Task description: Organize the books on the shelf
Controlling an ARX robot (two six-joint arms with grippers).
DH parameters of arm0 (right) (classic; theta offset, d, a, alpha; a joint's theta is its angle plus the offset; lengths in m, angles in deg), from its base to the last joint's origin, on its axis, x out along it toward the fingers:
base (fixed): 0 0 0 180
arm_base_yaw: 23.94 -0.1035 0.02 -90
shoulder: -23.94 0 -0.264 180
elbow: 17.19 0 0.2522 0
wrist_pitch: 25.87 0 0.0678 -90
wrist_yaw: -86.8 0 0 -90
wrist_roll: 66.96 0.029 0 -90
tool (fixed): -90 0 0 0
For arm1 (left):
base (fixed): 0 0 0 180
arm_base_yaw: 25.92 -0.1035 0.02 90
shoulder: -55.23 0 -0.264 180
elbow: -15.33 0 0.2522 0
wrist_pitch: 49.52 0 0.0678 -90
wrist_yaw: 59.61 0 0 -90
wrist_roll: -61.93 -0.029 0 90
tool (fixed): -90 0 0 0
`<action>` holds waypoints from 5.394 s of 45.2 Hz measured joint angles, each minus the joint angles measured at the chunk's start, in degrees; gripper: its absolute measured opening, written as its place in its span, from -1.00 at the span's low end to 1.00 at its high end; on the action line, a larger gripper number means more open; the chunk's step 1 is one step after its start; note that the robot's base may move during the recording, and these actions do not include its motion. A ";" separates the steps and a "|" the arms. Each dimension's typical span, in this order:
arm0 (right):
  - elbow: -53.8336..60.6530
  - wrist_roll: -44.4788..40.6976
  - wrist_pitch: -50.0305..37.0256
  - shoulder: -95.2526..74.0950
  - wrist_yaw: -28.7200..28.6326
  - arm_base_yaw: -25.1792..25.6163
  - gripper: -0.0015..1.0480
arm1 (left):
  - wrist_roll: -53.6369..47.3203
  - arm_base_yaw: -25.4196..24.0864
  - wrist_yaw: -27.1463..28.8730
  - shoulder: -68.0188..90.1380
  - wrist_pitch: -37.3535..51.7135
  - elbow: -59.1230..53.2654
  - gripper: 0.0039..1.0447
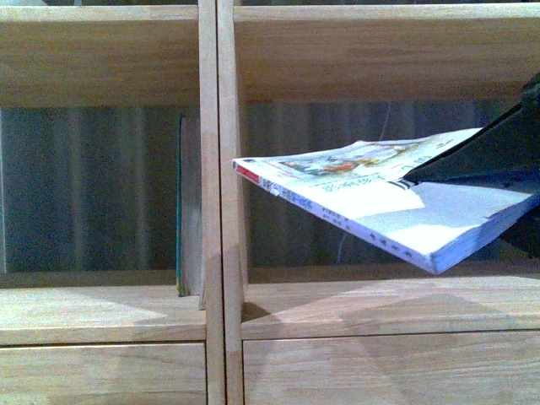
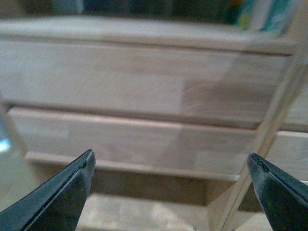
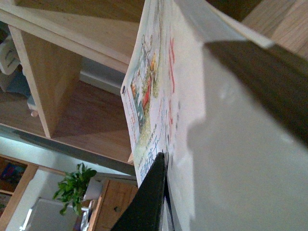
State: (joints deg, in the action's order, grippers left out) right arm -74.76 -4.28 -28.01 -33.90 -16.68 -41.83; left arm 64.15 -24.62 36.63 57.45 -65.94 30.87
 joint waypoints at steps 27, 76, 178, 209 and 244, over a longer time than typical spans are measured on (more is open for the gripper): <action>-1.95 -1.75 -3.17 -2.54 0.63 -6.40 -0.79 | 39.60 -12.28 -39.15 48.17 31.69 21.24 0.86; -0.83 -4.48 -3.91 -2.62 0.42 -15.39 -0.79 | 59.58 15.85 -24.28 63.80 47.21 34.12 0.42; 13.51 -23.19 -9.49 1.60 -5.57 15.30 0.86 | -12.22 -6.34 -19.37 76.70 27.91 61.61 -0.88; 31.87 -61.33 -14.01 15.23 13.57 17.73 -0.80 | -18.80 -3.23 -15.80 100.10 35.32 81.00 -0.88; 41.70 -62.16 -4.52 34.84 13.46 17.77 -0.94 | -25.05 7.67 -12.20 116.78 34.80 97.26 -0.88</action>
State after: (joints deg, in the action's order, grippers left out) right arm -33.06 -66.44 -32.54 0.94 -3.21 -24.06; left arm 39.10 -16.95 24.44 174.23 -31.14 128.13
